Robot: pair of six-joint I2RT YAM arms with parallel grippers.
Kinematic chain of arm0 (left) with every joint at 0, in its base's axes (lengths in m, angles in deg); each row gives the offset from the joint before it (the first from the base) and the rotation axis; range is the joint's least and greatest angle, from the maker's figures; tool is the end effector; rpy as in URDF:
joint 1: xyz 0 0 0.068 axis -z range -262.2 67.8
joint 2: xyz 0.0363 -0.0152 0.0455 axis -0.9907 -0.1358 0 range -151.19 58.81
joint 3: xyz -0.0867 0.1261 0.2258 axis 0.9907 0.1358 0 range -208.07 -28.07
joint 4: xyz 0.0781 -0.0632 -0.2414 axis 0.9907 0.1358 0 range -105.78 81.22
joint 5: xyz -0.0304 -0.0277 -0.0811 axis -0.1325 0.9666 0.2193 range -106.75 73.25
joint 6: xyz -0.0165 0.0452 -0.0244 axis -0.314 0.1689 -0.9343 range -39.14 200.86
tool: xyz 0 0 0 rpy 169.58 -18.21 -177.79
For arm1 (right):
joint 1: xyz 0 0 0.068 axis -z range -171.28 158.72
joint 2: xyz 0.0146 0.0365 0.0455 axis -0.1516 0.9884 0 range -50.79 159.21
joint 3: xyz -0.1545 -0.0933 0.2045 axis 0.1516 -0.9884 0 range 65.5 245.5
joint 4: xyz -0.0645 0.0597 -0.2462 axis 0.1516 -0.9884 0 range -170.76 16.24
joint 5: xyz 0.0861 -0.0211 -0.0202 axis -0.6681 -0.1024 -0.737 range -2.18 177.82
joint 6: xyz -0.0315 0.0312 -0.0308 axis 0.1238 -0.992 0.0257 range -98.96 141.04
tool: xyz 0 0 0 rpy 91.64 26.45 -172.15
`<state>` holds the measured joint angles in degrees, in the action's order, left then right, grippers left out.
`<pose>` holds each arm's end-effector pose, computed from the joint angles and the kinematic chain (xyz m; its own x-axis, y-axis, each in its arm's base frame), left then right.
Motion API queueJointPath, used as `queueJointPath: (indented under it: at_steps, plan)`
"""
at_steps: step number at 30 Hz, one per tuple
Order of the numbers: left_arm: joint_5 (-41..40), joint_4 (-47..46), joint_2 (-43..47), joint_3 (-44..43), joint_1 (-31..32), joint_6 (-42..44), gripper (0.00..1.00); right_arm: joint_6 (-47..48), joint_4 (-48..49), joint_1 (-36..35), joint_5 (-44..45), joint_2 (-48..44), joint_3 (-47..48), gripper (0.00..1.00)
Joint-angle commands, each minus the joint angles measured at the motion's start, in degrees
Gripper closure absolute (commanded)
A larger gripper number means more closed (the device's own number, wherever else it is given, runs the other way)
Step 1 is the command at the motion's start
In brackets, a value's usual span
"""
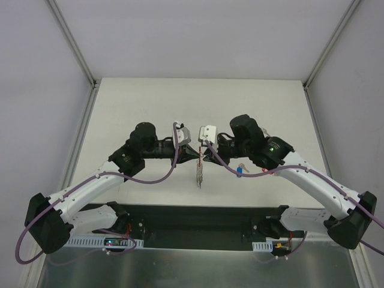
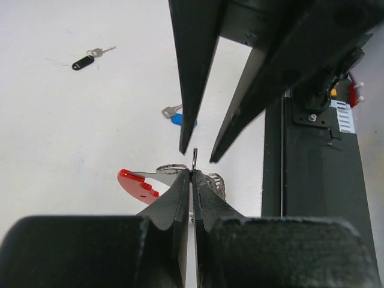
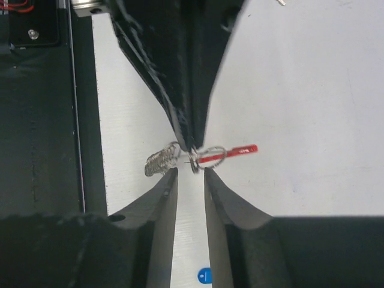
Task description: Put the keys on the keyring
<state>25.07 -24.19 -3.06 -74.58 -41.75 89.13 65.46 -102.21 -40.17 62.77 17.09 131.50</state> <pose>0.1730 -0.1786 0.3270 0.0508 0.0977 -0.9939 0.9902 0.1251 0.0629 0.1590 0.2051 0.3562 0.4088 -0.4959 -0.7661 -0.8915 -0.0376 -0.4514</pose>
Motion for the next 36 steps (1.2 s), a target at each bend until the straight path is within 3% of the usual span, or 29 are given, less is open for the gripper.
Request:
queueJointPath:
  at_steps: [1,11,29,36]
  plan:
    - [-4.12,-10.3,5.26,5.35,0.07,-2.55,1.0,-4.25,6.72,4.83,-6.75,-4.85,-3.05,0.72]
    - [-3.06,-18.58,8.16,10.2,0.07,-6.69,1.0,-7.25,12.89,8.63,-20.81,-5.3,-6.5,0.74]
    - [0.01,-25.08,7.73,10.99,0.07,-10.91,1.0,-7.6,15.0,9.07,-22.66,-3.37,-6.41,0.82]
    - [-0.77,-25.26,7.72,11.34,0.07,-10.82,1.0,-8.3,15.44,9.86,-19.5,-4.59,-6.76,0.81]
